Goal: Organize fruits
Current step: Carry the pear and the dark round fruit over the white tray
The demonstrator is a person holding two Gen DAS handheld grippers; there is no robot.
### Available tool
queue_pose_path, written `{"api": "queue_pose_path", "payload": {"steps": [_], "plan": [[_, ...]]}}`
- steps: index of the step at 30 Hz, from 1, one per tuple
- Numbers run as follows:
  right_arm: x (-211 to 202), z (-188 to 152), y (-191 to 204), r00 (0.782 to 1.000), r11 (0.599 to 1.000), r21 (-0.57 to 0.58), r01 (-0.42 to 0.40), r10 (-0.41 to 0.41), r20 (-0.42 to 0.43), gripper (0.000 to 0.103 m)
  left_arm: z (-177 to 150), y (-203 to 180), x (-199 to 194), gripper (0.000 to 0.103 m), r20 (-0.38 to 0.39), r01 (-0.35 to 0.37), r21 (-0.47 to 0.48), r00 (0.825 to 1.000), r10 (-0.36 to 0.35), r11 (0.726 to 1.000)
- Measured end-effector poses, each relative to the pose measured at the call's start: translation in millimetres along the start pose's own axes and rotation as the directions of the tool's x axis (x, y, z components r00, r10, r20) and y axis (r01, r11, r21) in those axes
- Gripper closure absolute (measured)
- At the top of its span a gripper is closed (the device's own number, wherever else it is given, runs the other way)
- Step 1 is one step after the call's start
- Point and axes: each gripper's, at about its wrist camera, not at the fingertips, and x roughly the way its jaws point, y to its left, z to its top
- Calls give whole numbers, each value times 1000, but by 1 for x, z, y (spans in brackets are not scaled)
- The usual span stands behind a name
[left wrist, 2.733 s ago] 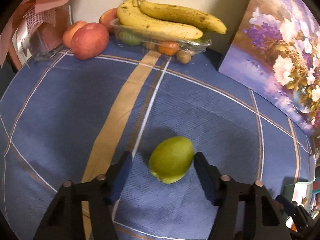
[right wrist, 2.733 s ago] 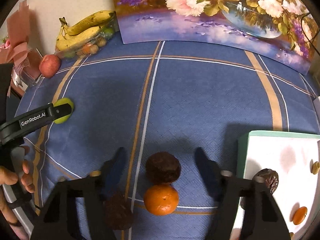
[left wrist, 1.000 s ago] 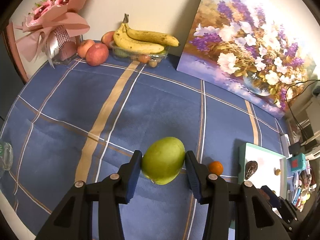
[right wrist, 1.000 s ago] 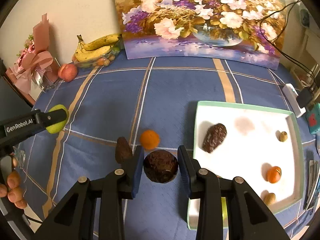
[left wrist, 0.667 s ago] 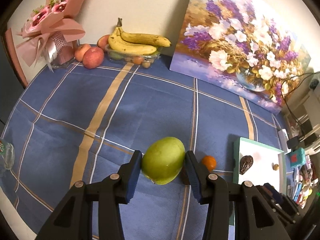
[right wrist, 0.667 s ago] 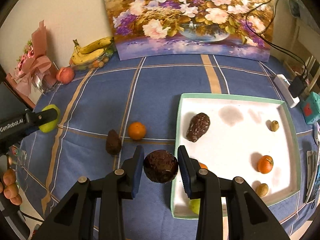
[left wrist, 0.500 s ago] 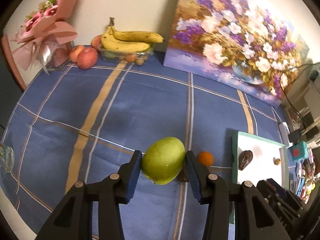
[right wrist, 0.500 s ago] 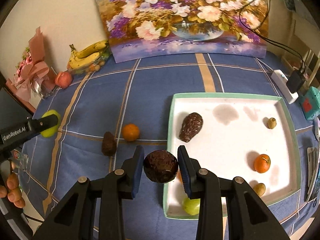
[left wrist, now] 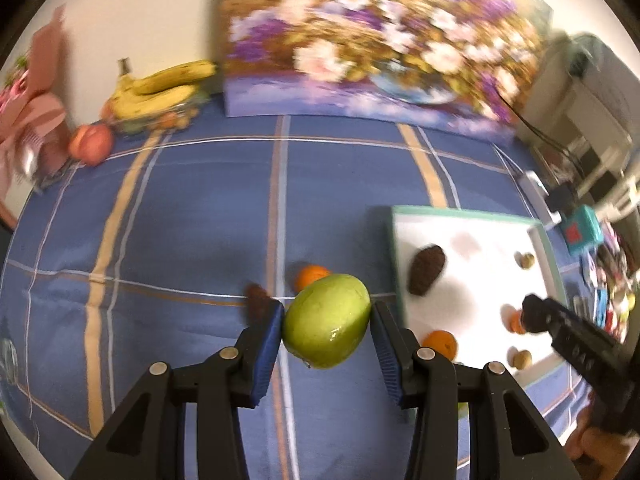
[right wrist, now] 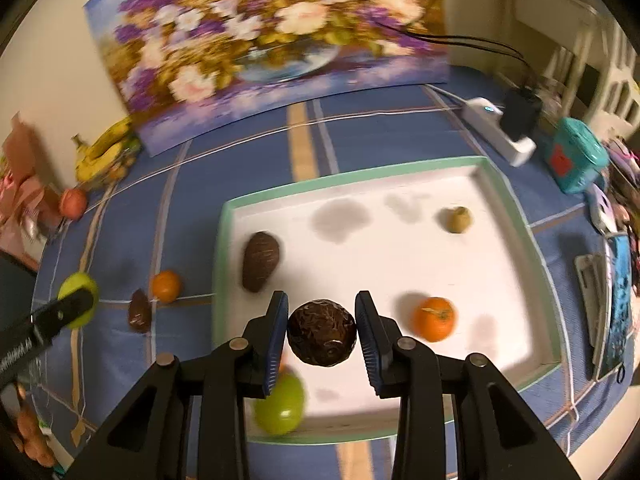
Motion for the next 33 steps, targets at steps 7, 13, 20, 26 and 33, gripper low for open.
{"api": "queue_pose_path", "payload": {"steps": [7,13,20,26,33], "plan": [[-4,4,-39,999,996,74,40,-41,8,67,-8,-47,10,56,-24,14,108,1000,-12,994],[-6,4,-59,999,992,117,48,-50,15,67,-14,-72,17,56,-30,21,163,999,-17,986],[-1,5,-72,999,988,155,20,-24,26,67,-16,-87,37,56,-42,32,199,999,-24,979],[10,4,-77,1000,984,176,-7,1,31,67,-15,-95,52,56,-30,36,201,999,-31,979],[6,10,-91,992,974,224,-41,13,128,67,-12,-102,64,56,-3,47,215,999,-48,975]]}}
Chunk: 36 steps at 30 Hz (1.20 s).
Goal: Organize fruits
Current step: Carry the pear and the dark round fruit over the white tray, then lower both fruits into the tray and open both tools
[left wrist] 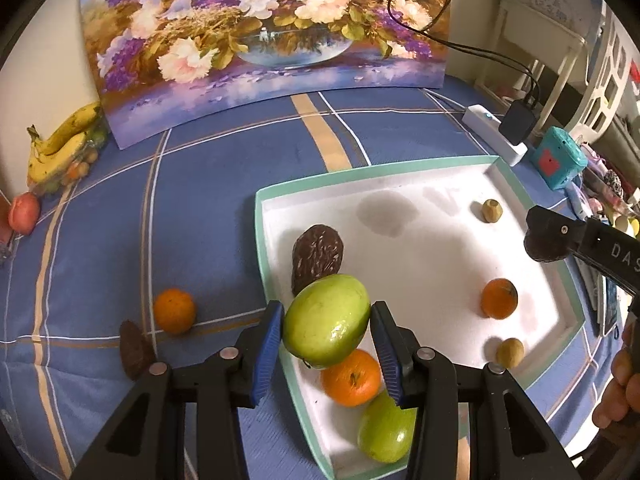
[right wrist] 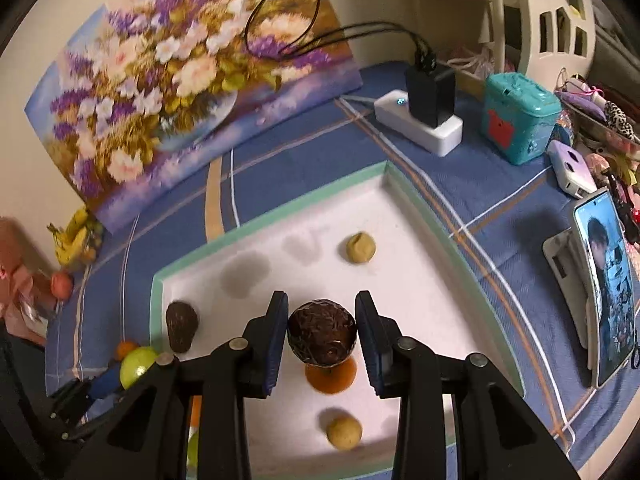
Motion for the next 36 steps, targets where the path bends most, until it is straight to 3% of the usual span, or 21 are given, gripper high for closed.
{"api": "queue_pose_path", "payload": {"steps": [11,16,36], "plan": [[3,11,3,992,996,-45,75,-70,103,67,4,-4,22,56,-34,5,-15,999,-5,1000],[15,9,7,997,996,-69,47,-42,68,67,5,-7,26,56,-38,-3,-1,999,3,1000],[53,-8,0,989,987,-94,130,-136,-62,67,1,-6,38,55,-76,-8,-13,997,7,1000]]}}
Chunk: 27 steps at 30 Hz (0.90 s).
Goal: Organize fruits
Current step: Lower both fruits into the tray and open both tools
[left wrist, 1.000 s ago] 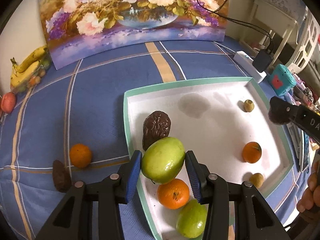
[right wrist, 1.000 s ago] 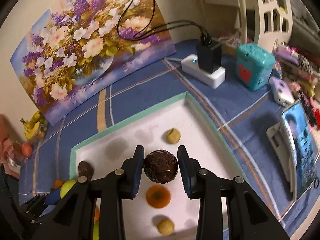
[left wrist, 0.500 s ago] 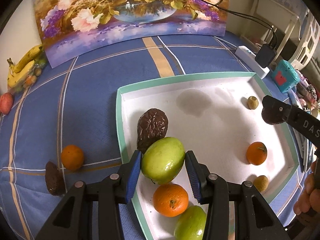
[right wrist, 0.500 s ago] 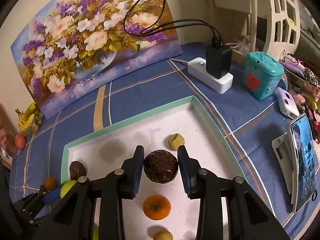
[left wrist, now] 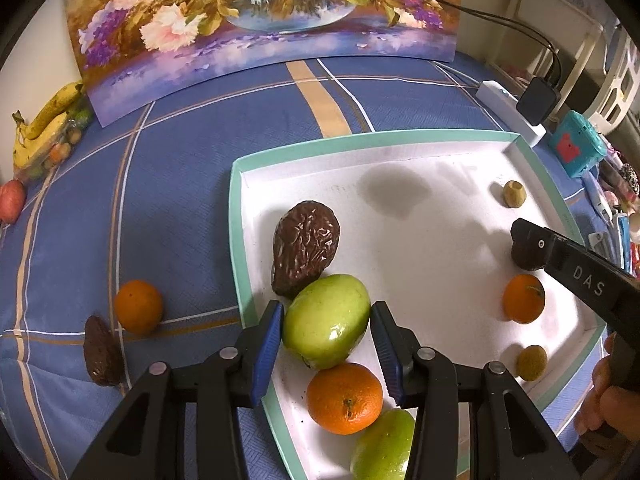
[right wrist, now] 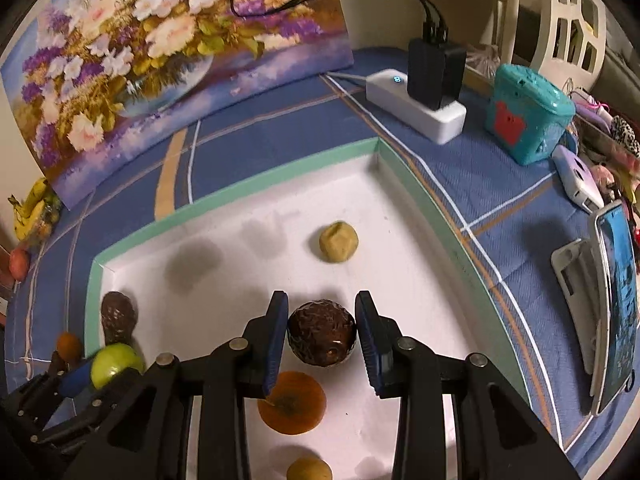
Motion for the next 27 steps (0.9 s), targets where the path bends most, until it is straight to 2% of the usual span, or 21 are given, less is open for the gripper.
{"api": "queue_pose_path", "payload": {"steps": [27], "plan": [[-1,2,4,999,999,-27,32,-33,-21,67,2,6,-1,55,-24,17,-23,1000,-18,1000]]}}
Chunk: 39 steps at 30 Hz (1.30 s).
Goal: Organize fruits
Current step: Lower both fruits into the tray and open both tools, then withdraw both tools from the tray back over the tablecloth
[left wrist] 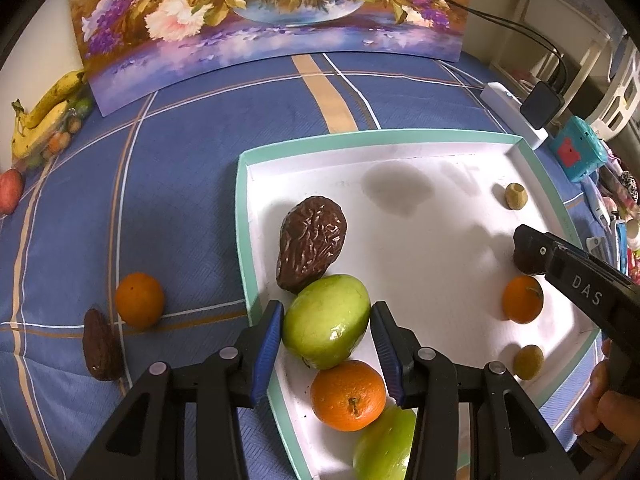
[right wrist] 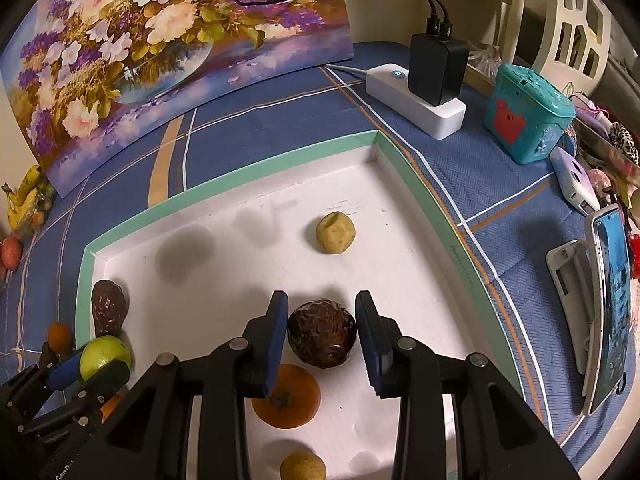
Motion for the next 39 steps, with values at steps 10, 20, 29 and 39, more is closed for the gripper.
{"api": "queue_pose_path", "payload": {"steps": [10,20,29,39], "plan": [[-12,6,6,999,998,-54,31,-30,13,50,3,4,-10,54,-9,22,-25,1000,-23,999],[-63,19,10,994,997,-69,41,-34,102,48,16,15,-59,46,69,31,-62,997,-27,998],[-87,16,22,994,992,-119,45,-33,108,23,17,50,-68,15,31,-82,-151,996,87,985],[-83,0,41,992,975,-206,87,-67,104,11,4,102,-72,0,12,-136,-282,989,145,950]]}}
